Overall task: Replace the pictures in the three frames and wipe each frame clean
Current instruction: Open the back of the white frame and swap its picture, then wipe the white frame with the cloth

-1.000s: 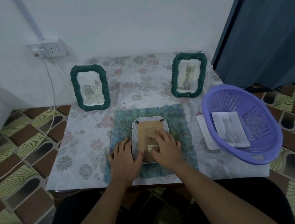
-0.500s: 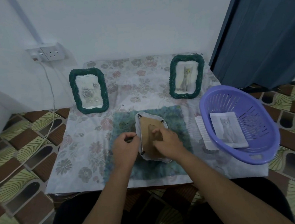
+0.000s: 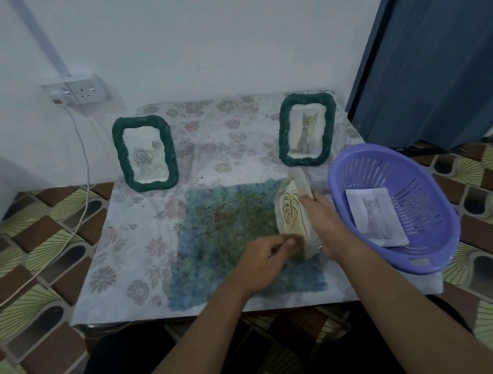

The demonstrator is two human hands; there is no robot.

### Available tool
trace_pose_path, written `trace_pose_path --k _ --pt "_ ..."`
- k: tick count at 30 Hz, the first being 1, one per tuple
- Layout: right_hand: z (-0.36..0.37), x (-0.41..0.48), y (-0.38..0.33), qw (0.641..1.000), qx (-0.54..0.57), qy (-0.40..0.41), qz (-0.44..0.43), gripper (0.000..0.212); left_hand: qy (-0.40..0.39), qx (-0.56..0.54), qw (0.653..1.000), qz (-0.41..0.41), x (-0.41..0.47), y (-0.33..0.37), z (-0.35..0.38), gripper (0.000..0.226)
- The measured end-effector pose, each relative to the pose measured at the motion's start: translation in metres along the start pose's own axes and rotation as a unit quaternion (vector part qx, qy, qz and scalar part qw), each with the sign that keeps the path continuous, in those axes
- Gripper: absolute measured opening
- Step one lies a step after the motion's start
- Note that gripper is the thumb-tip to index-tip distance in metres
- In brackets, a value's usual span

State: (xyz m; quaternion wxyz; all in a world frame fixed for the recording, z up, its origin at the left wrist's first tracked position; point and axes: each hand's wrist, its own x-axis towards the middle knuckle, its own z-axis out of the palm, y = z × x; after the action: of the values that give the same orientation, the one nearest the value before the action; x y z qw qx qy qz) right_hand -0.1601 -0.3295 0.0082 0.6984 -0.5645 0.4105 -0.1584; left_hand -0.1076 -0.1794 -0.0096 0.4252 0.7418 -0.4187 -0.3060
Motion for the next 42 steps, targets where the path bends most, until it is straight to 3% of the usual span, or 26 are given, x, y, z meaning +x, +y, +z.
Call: trace_pose_path --k 3,6,10,13,15,18,20,27,30,32,34,36,39,42 --pt "-0.009 0.001 0.000 1.000 -0.011 -0.004 0.010 0.034 0.055 0.173 0.982 -0.049 0.004 -0.030 -0.007 0.031" --pt "-0.015 0.002 0.001 1.000 0.008 -0.017 0.016 0.034 0.083 0.339 0.922 -0.167 -0.002 -0.059 -0.017 0.052" --pt "-0.016 -0.003 0.002 0.991 0.118 -0.047 0.030 0.026 0.102 0.402 0.886 -0.207 -0.012 -0.071 -0.023 0.075" --pt "-0.012 -0.004 0.008 0.984 0.164 -0.058 0.039 0.029 0.116 0.430 0.875 -0.188 -0.013 -0.069 -0.024 0.064" --pt "-0.009 -0.002 0.014 0.981 0.177 -0.065 0.040 0.034 0.121 0.407 0.889 -0.170 -0.013 -0.069 -0.025 0.051" --pt "-0.004 0.000 0.018 0.979 0.188 -0.068 0.035 0.035 0.145 0.276 0.935 -0.171 -0.011 -0.067 -0.031 0.031" --pt "-0.001 -0.001 0.017 0.978 0.195 -0.067 0.032 0.033 0.174 0.195 0.947 -0.190 -0.009 -0.059 -0.039 0.019" --pt "0.011 -0.015 0.014 0.963 0.247 -0.102 0.012 0.035 0.288 0.003 0.947 -0.140 -0.013 -0.006 -0.073 0.031" --pt "0.017 -0.018 0.015 0.960 0.254 -0.121 0.016 0.041 0.258 -0.099 0.959 -0.069 -0.020 0.019 -0.078 0.032" --pt "0.023 -0.021 0.014 0.958 0.253 -0.134 0.021 0.047 0.219 -0.109 0.969 -0.012 -0.024 0.029 -0.075 0.022" --pt "0.029 -0.023 0.012 0.956 0.252 -0.148 0.023 0.051 0.184 -0.048 0.981 0.028 -0.026 0.028 -0.067 0.015" --pt "0.035 -0.025 0.008 0.953 0.256 -0.158 0.022 0.055 0.167 0.094 0.980 0.054 -0.025 0.016 -0.056 0.031" --pt "0.044 -0.026 0.003 0.959 0.252 -0.130 0.010 0.056 0.208 0.323 0.918 0.092 -0.025 0.001 -0.045 0.034" --pt "0.047 -0.027 0.005 0.966 0.236 -0.100 -0.004 0.081 0.245 0.342 0.894 0.154 -0.023 -0.003 -0.052 0.026"
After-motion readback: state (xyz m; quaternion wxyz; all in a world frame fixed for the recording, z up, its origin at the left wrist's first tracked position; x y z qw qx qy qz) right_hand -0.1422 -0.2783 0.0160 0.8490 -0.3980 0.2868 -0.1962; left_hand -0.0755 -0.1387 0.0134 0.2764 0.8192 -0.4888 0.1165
